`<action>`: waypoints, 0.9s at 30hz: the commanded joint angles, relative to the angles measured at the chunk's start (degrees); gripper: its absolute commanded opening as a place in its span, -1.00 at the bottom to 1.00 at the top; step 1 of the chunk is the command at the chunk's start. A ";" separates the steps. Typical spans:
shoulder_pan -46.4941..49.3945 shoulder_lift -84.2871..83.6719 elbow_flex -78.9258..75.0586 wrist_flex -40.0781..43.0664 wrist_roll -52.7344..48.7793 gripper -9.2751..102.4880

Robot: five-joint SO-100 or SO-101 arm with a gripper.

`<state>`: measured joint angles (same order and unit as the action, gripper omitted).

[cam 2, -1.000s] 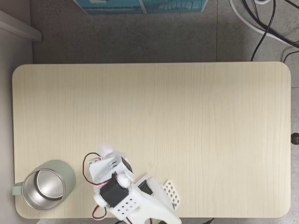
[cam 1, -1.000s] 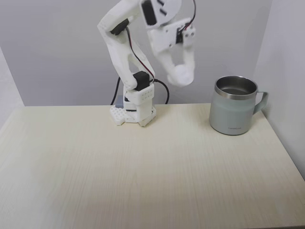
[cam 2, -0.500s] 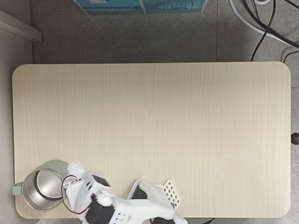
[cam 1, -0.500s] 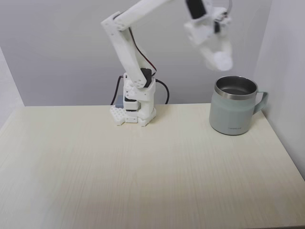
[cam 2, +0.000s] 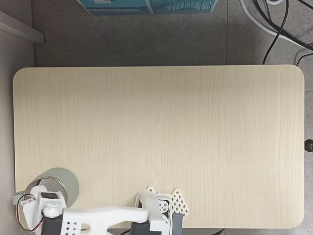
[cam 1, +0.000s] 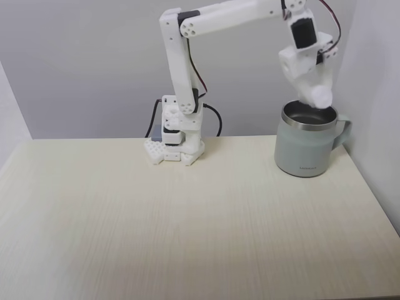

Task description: Grasp a dressing and put it in the cup.

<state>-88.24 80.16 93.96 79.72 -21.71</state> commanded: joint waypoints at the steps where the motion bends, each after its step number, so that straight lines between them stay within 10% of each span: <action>1: 0.26 -1.85 -0.18 -1.14 0.18 -0.84; 13: -1.32 -9.32 -6.50 0.00 -1.05 -0.28; 27: -2.11 -13.54 -6.94 2.11 -0.35 -0.26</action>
<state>-89.82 68.64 87.01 81.56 -22.41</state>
